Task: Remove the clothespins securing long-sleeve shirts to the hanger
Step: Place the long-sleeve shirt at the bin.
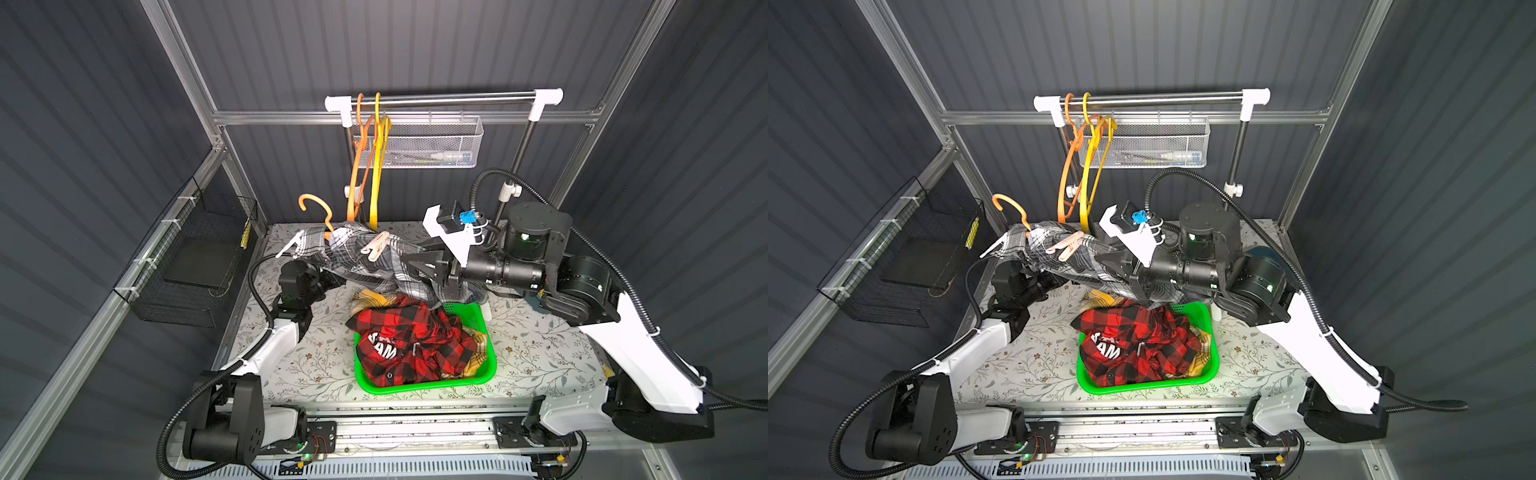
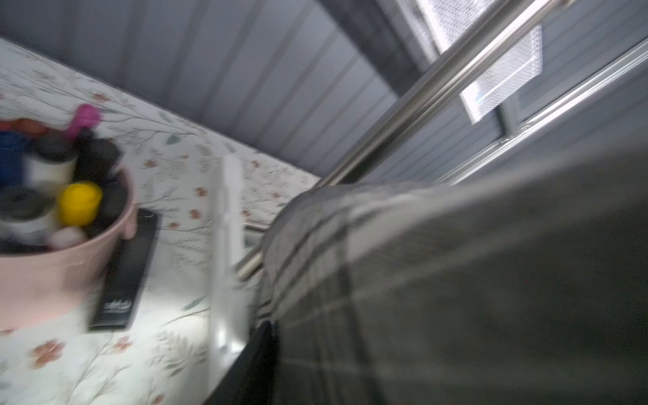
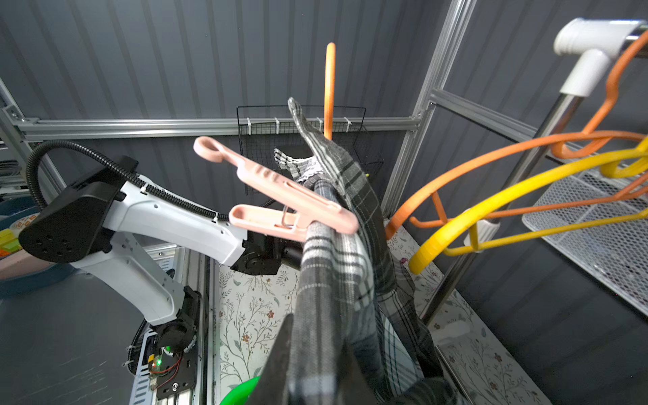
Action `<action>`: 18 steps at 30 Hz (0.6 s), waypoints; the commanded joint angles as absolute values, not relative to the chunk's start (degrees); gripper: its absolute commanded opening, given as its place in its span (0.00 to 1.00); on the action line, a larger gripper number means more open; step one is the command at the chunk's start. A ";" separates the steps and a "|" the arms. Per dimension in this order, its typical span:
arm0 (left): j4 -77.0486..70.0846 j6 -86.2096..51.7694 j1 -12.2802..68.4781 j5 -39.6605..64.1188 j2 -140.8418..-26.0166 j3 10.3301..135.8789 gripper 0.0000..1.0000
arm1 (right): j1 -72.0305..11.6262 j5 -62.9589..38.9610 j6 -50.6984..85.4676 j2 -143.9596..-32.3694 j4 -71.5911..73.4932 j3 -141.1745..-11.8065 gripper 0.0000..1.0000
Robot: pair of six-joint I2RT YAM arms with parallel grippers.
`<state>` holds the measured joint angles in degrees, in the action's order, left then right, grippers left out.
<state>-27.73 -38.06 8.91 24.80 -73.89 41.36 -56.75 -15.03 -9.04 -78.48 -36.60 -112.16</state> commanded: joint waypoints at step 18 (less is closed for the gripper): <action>-26.56 -44.79 13.80 32.79 -64.08 52.32 0.00 | -57.98 -17.92 -5.76 -84.28 -23.38 -123.25 0.00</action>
